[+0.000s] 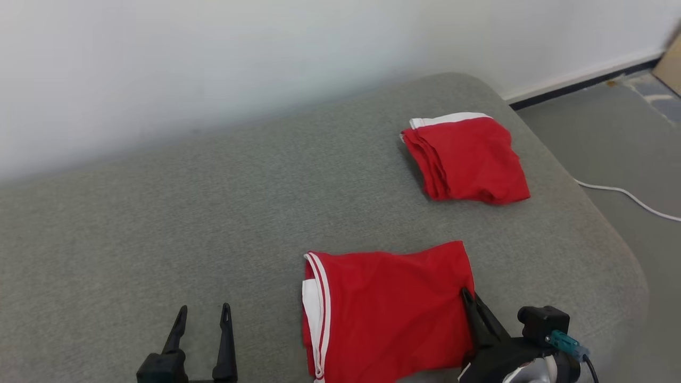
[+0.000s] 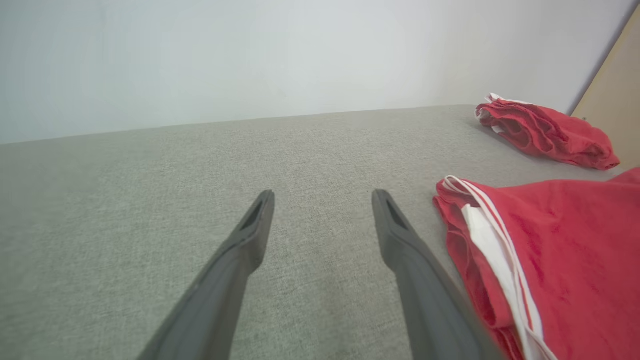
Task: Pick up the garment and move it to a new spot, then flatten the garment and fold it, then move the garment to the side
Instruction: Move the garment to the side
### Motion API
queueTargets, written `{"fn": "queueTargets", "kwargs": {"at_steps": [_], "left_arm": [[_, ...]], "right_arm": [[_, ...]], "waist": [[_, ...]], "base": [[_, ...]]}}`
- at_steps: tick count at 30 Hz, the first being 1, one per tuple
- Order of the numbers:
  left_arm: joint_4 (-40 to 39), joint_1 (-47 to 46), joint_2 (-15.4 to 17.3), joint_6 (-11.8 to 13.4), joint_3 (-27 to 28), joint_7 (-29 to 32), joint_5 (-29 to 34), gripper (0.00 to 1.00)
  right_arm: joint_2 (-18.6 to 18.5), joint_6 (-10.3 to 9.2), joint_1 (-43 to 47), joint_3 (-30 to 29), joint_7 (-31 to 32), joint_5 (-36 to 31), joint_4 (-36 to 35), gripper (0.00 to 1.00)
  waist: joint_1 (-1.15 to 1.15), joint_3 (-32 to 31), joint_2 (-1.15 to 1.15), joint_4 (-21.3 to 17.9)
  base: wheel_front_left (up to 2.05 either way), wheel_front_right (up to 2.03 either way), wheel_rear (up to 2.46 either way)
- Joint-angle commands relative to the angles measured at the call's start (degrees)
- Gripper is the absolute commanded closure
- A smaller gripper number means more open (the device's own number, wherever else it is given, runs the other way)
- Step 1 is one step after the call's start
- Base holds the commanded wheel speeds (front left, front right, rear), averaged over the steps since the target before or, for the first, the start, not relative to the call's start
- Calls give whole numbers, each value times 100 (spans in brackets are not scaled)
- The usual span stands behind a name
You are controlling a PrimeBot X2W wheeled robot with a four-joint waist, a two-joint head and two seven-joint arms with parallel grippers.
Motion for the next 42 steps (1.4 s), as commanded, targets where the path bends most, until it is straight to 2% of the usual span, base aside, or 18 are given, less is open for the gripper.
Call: {"fn": "queueTargets", "kwargs": {"at_steps": [1, 9, 16, 22, 26, 29, 30, 31, 33, 37, 38, 42], "left_arm": [[-2, -82, 11, -5, -29, -16, 51, 0], [32, -206, 14, -101, 18, -16, 218, 0], [40, -456, 13, -212, 111, -16, 393, 0], [105, -687, 12, -262, 70, -16, 459, 0], [92, -774, 14, -234, 14, -16, 442, 0], [78, -804, 12, -207, 46, -16, 448, 0], [76, -811, 12, -206, 50, -16, 459, 0], [71, -815, 13, -205, 69, -16, 474, 0], [51, -813, 12, -194, 105, -16, 474, 0], [31, -777, 10, -162, 176, -16, 462, 0], [13, -744, 11, -151, 220, -16, 453, 0], [-9, -638, 9, -106, 323, -16, 459, 0]], "right_arm": [[19, -13, -129, -1, -6, 13, -60, 100], [-12, -13, -587, 122, -7, -100, -235, 100], [-137, -13, -2028, 131, -6, -163, -75, 100], [-663, -13, -3231, -769, -6, -523, 703, 100], [-1234, -13, -3631, -1645, -7, -989, 1417, 100], [-1532, -13, -3701, -2352, -4, -1509, 1859, 100], [-1630, -13, -3675, -2633, -3, -1676, 2044, 66], [-1665, -13, -3669, -2869, -3, -1844, 2194, 0], [-1719, -13, -3652, -3285, -6, -2234, 2231, 0], [-1356, -13, -3452, -3819, -3, -2725, 1869, 0], [-1115, -13, -3289, -3831, -5, -2794, 1468, 0], [-570, -13, -2747, -3391, -4, -2706, 664, 0]], "waist": [[0, 316, 0, -445], [0, 609, 0, -175], [0, 1065, 0, 194], [0, 1351, 0, 617], [0, 1447, 0, 927], [0, 1497, 0, 1094], [0, 1513, 0, 1148], [0, 1521, 0, 1186], [0, 1524, 0, 1255], [0, 1478, 0, 1333], [0, 1421, 0, 1357], [0, 1257, 0, 1393]], "base": [[0, 0, 0], [0, 0, 0], [0, 0, 0], [0, 0, 0], [0, 0, 0], [0, 0, 0], [0, 0, 0], [0, 0, 0], [0, 0, 0], [0, 0, 0], [0, 0, 0], [0, 0, 0]]}}
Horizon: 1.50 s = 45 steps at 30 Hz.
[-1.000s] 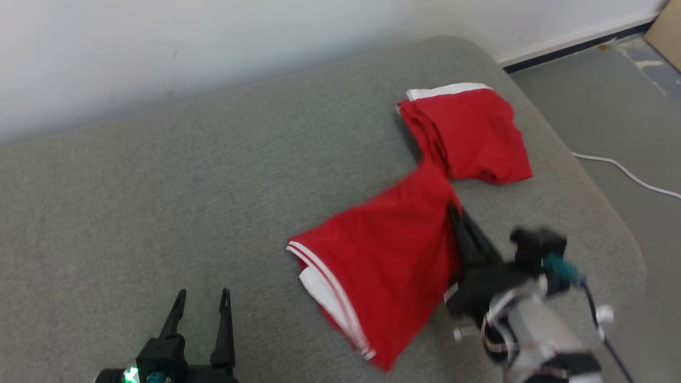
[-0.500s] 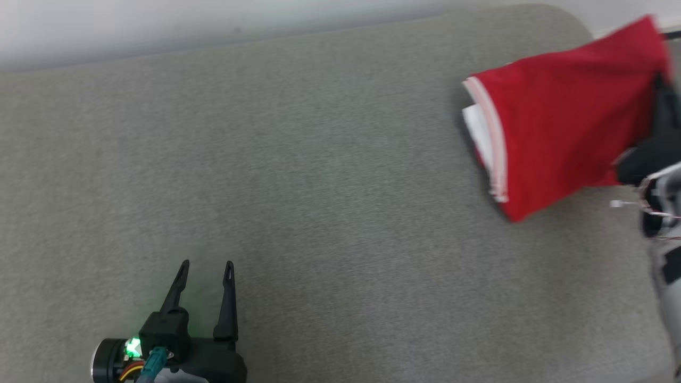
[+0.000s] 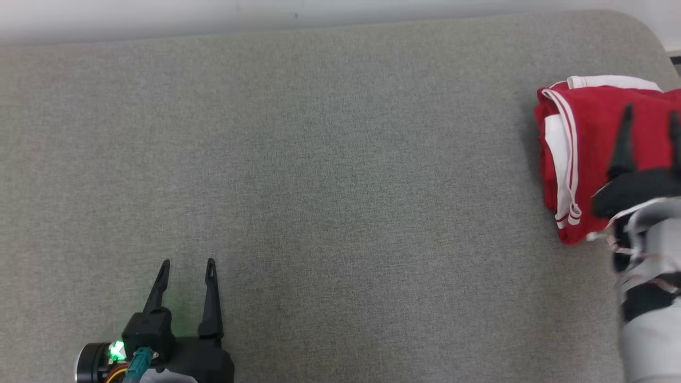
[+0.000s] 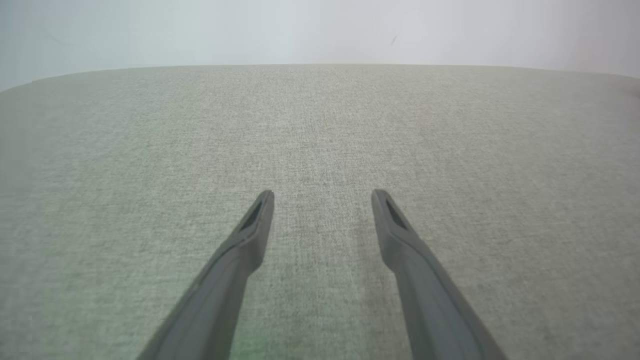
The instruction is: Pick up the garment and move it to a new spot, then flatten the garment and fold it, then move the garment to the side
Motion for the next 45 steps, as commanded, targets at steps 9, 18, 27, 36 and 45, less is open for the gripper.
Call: {"fn": "queueTargets", "kwargs": {"at_steps": [9, 18, 27, 36, 45], "left_arm": [[-73, 337, 4, 105, 338, -16, -100, 0], [-45, 746, 3, 122, 404, -16, -207, 0], [-96, 1080, 5, 14, 408, -16, -312, 0], [43, 1103, 9, -243, 270, -16, -37, 0], [160, 1083, 4, -420, 331, -16, 80, 0]], "right_arm": [[653, -13, 1517, 997, -2, 481, -1349, 0], [922, -13, 2847, 1731, -2, 813, -1815, 0], [948, -13, 3383, 2013, -2, 923, -1931, 0], [951, -13, 3466, 2338, -2, 779, -2121, 0], [948, -13, 3514, 2438, -2, 825, -2102, 0]], "waist": [[-1, -535, 0, 137], [-1, -1153, 0, 359], [-1, -1575, 0, 556], [-1, -1687, 0, 690], [-1, -1784, 0, 751]], "base": [[0, 0, 0], [0, 0, 0], [0, 0, 0], [0, 0, 0], [0, 0, 0]]}}
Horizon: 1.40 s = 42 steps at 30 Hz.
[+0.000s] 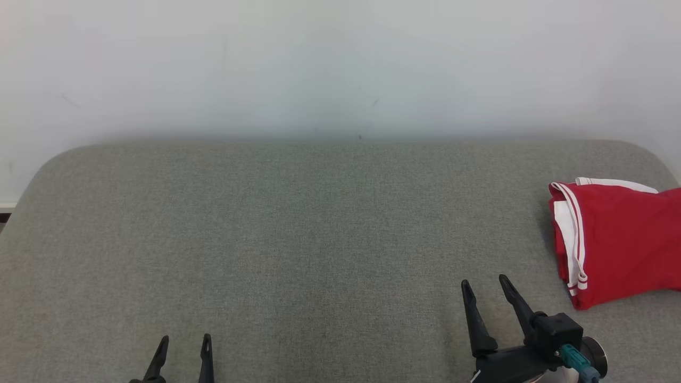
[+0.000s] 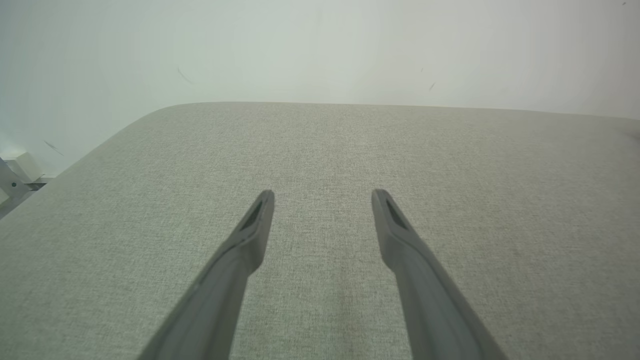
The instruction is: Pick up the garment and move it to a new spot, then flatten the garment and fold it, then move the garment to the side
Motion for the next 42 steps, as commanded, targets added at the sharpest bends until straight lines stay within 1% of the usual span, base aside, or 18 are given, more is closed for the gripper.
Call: {"fn": "queueTargets", "kwargs": {"at_steps": [1, 15, 25, 42], "left_arm": [[11, 41, 3, -18, 28, -16, 69, 0], [-21, 103, 3, 18, 82, -16, -7, 0], [-16, 93, 3, 60, 53, -16, -85, 0], [-4, 35, -1, 62, 70, -1, -93, 0]], "right_arm": [[6, -13, 66, -34, 1, 24, 2, 0], [7, -13, 185, -73, 1, 34, 34, 0], [7, -13, 201, -268, 2, 147, 86, 0], [-1, -1, 116, -287, 0, 137, 106, 0]], "waist": [[0, -13, 0, 6], [0, -50, 0, -56], [0, -62, 0, -120], [1, -41, 0, -158]], "base": [[0, 0, 0], [0, 0, 0], [0, 0, 0], [0, 0, 0]]}}
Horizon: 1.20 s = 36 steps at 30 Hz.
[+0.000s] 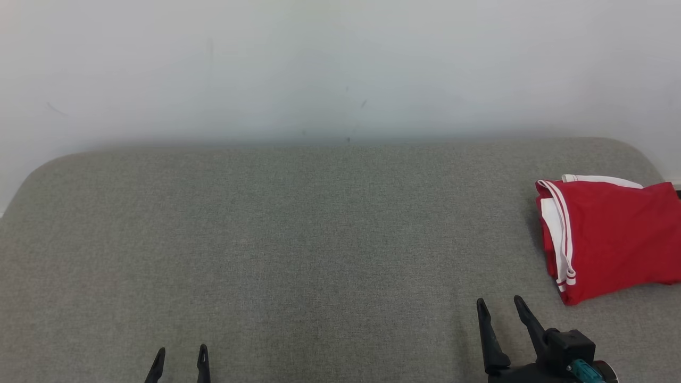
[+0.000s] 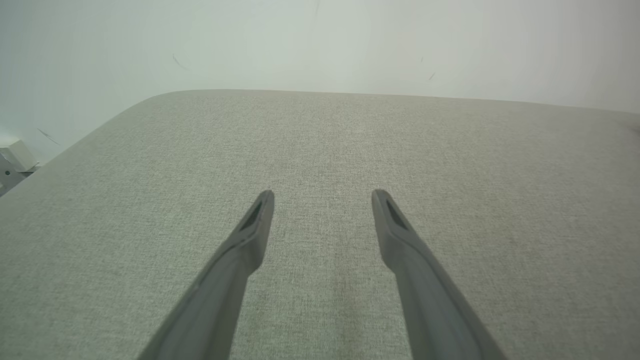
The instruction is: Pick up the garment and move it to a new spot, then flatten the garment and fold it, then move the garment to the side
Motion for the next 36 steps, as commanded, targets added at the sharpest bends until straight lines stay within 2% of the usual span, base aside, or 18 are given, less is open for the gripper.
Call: {"fn": "queueTargets", "kwargs": {"at_steps": [1, 4, 5, 10, 36], "left_arm": [[-87, -88, 17, -3, 21, -3, -4, 0], [-87, -99, 17, -13, 21, -4, -26, 0], [12, -5, -1, -5, -1, 1, -20, 100], [216, 24, -19, -4, -7, 28, -31, 100], [-82, -248, -3, -115, 182, 716, -2818, 100]], "right_arm": [[-1, -1, -125, 1, -2, -5, -97, 0], [-1, -1, -138, -2, -2, -14, -92, 0], [2, 0, -1, -2, 0, 4, 14, 100], [4, 0, 111, -7, 17, 9, 223, 100], [4, -2, 7, -249, 711, 2771, -203, 100]], "waist": [[0, 5, 0, 3], [0, 14, 0, 7], [0, 14, 0, 7], [0, 16, 0, 7], [0, 43, 0, 50]], "base": [[0, 0, 0], [0, 0, 0], [0, 0, 0], [0, 0, 0], [0, 0, 0]]}}
